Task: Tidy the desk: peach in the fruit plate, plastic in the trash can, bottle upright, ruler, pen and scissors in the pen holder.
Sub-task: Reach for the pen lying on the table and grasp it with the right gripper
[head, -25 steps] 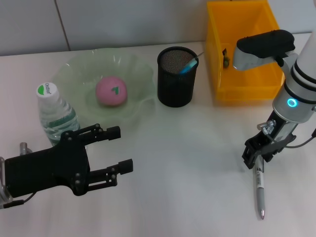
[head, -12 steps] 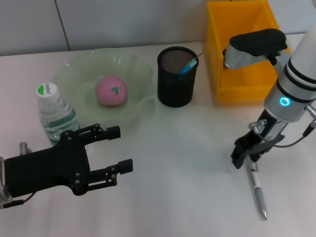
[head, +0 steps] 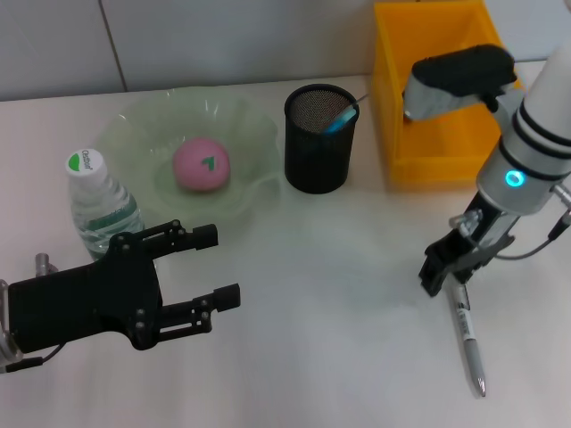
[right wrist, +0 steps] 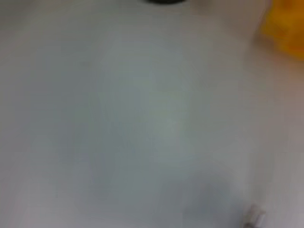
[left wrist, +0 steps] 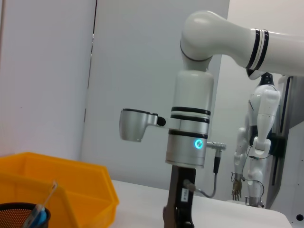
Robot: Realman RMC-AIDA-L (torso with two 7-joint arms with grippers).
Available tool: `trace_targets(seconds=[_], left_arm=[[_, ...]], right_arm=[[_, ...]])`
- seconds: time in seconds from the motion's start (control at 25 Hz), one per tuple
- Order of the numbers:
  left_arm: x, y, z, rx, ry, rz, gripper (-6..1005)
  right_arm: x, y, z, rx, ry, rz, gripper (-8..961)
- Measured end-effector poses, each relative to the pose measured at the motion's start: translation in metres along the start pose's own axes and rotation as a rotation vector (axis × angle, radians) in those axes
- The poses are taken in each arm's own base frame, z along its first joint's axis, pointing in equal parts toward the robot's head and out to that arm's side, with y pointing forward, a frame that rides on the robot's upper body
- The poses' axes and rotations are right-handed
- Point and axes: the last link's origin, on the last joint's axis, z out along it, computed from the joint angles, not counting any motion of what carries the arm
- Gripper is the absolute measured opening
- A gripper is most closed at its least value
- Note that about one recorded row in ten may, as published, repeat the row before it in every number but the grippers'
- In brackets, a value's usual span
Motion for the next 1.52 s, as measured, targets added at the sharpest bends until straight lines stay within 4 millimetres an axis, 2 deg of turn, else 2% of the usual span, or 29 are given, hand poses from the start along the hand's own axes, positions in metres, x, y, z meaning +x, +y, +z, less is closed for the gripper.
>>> trace_targets(seconds=[0.12,0.32,1.52], left_arm=[[0.000,0.000,0.000,-0.001,0.000,0.001,760],[0.001,-0.001,0.000,-0.002,0.000,0.002,760],[0.003,-0.002,-0.001,0.002,0.009,0.007,760]], right_arm=[[-0.001,-0.007,-0.005,0.050,-0.013,0.014,468],[0.002,-0.010,-0.001,0.074,0.014,0.024,469],[0.004,-0.004,0.013,0.024,0.042,0.028,448]])
